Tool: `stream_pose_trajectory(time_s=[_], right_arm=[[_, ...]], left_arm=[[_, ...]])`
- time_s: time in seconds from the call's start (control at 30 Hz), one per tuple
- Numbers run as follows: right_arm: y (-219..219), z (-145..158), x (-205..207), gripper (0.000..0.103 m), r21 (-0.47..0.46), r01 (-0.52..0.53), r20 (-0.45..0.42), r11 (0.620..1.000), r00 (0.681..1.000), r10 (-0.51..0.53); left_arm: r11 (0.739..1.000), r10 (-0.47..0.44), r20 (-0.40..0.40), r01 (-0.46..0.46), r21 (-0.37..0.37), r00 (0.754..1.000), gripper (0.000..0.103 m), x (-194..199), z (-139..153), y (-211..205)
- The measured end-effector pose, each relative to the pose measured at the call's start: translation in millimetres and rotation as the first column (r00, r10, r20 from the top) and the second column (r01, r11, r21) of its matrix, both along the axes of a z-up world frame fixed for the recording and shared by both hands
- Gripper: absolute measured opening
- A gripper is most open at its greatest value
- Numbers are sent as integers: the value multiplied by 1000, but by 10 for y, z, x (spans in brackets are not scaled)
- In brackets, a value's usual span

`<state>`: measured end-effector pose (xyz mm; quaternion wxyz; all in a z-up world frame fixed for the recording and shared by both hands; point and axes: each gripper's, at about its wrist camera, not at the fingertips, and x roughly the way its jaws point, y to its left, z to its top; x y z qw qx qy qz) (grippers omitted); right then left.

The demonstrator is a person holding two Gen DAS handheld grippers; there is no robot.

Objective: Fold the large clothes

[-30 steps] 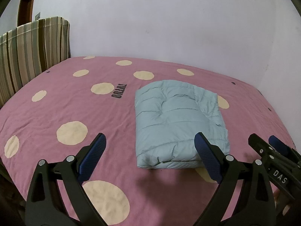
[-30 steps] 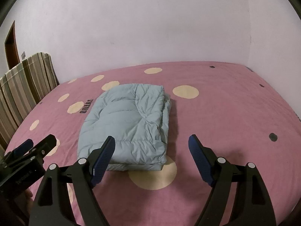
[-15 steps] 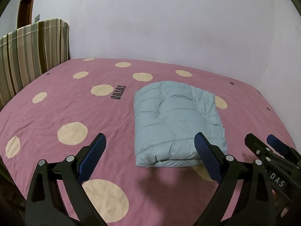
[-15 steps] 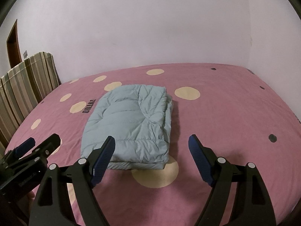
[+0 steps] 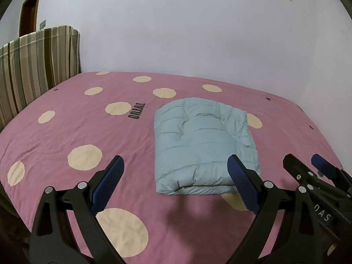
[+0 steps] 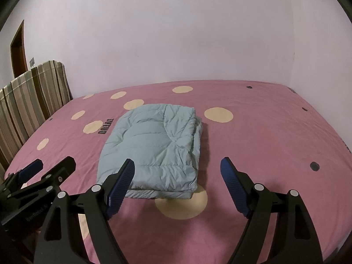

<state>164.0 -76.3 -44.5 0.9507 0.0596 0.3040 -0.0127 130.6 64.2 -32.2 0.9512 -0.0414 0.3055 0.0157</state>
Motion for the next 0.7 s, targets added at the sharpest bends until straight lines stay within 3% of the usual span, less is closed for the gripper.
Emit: stream_pose_trajectory(time_s=[0.7], right_arm=[[27,31,-35,79,-3,-11,7,1000,1000,11]], left_arm=[[1000,5,9,-5,0,1000,95,-35,35,7]])
